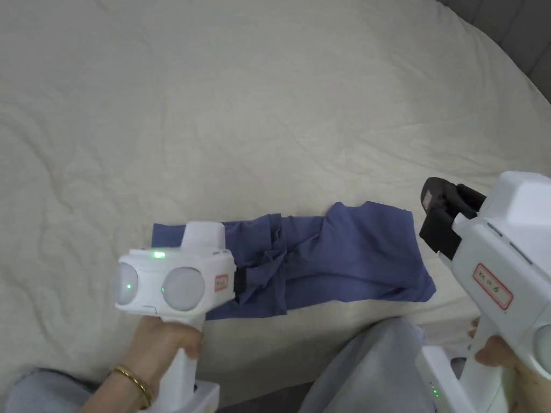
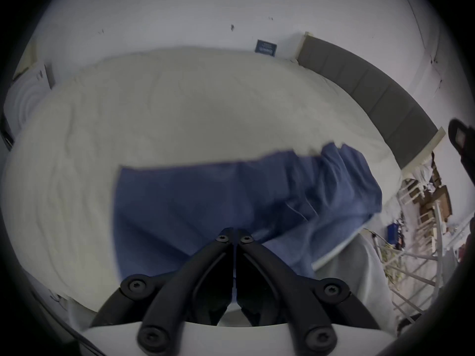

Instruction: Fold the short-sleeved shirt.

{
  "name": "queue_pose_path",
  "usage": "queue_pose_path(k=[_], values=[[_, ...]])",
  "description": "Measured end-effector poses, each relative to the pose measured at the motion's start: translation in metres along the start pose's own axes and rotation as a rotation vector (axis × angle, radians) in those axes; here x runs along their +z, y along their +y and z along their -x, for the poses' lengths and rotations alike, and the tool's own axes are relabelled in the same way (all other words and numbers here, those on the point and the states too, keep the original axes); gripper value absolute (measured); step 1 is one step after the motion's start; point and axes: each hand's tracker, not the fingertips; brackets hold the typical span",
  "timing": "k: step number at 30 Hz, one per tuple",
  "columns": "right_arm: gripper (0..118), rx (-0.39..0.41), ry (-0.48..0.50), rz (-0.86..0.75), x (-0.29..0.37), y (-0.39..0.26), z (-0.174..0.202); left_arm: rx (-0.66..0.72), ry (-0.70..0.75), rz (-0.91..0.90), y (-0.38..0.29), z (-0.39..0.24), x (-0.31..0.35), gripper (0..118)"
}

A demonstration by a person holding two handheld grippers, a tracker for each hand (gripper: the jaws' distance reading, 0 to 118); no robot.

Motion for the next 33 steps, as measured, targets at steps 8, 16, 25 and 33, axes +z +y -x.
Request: queue_pose_path(k=[8, 16, 25, 33], values=[[1, 0.001, -0.026, 0.011, 0.008, -0.005, -0.011, -0.146, -0.052, 0.028, -0.023, -0.066, -0.028, 2], [1, 0.003, -0.032, 0.002, 0.011, -0.002, -0.015, 0.000, -0.253, -0.109, 0.020, -0.044, 0.013, 43], [1, 0.006, -0.001, -0.035, 0.008, 0.009, 0.001, 0.273, -0.323, -0.254, 0.059, 0.090, 0.069, 118], [1, 0.048, 0.024, -0.028, 0.001, 0.013, 0.014, 0.606, -0.427, -0.082, 0.003, 0.189, 0.035, 118]])
